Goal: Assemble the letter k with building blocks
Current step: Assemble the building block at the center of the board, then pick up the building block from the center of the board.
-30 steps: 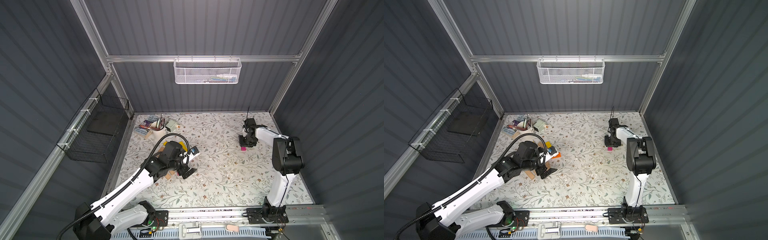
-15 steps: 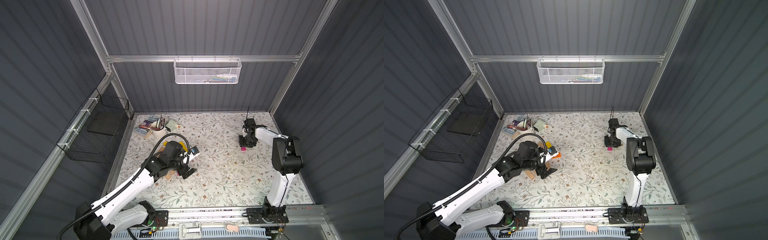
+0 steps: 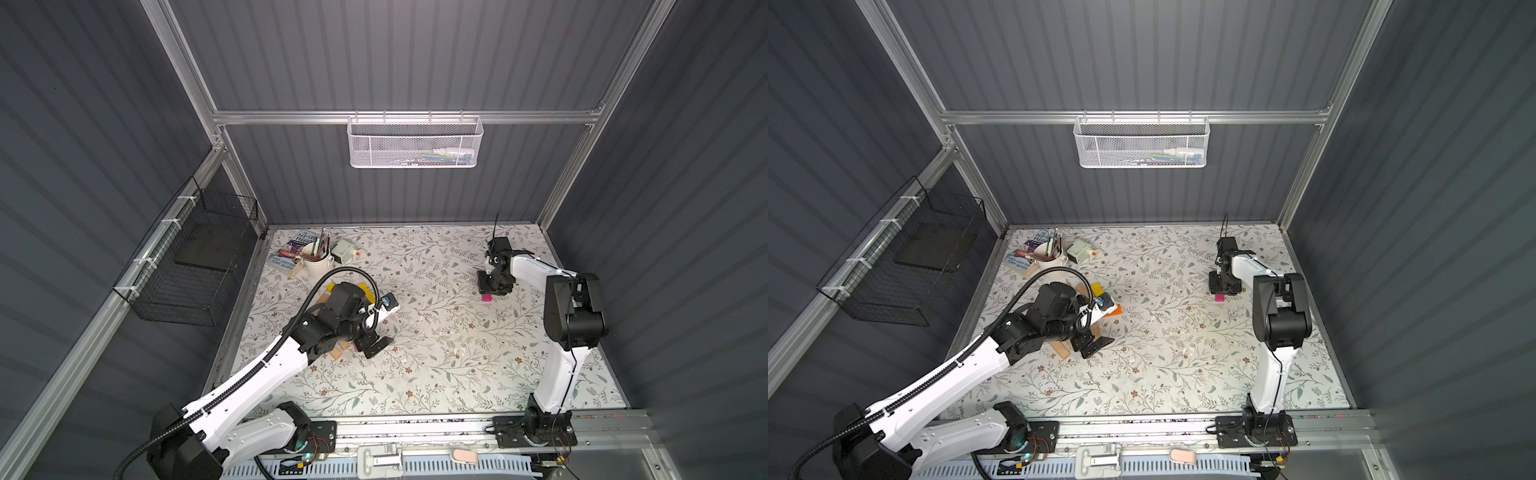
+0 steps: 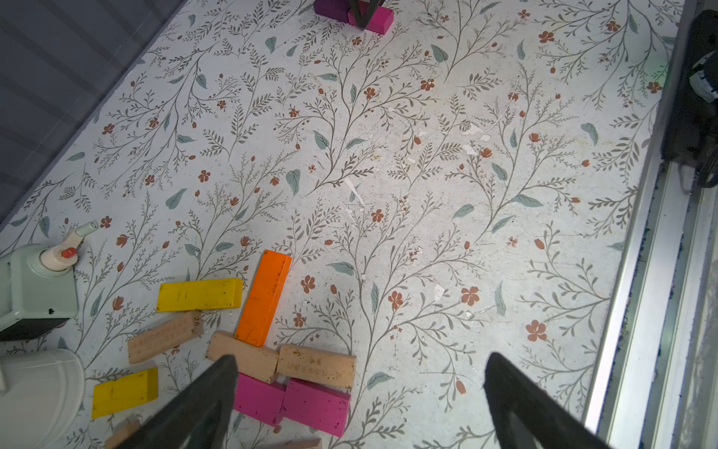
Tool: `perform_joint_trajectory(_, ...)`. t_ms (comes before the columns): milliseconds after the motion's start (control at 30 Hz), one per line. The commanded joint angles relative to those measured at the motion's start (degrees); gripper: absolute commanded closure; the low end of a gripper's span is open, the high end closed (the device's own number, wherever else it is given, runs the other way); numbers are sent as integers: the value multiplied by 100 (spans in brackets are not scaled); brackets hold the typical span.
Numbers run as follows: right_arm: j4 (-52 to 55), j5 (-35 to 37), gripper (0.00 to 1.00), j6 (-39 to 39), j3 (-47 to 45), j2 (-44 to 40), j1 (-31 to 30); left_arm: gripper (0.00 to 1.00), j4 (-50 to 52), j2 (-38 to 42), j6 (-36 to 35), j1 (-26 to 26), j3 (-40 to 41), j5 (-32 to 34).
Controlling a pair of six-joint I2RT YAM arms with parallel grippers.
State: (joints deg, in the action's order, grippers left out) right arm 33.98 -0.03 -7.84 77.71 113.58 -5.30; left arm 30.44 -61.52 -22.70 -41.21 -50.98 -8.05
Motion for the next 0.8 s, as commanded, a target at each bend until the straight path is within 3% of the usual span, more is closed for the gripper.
perform_joint_trajectory(0, 205, 45, 53, -101, 93, -309, -33, 0, -35, -12, 176, 8, -7, 305)
perform_joint_trajectory(200, 119, -48, 32, -573, -509, -1894, -59, 0, -361, -245, 1926, 81, -116, 2051)
perform_joint_trajectory(300, -115, -352, 23, -1079, -1137, -2977, -119, 0, 23, -793, 2729, 227, -525, 2465)
perform_joint_trajectory(400, -405, -580, 18, -1547, -1743, -4043, -355, 12, 355, -1414, 3366, 449, -900, 2586)
perform_joint_trajectory(533, -532, -557, 11, -1941, -2250, -5241, -1107, 30, 428, -2049, 4192, 940, -1102, 2404)
perform_joint_trajectory(633, -385, -463, 8, -2158, -2349, -5608, -1710, 37, 373, -2441, 4764, 1392, -1168, 2117)
perform_joint_trajectory(767, -215, -537, 7, -2288, -2385, -5650, -2397, 41, 465, -3043, 5289, 1703, -1441, 2217)
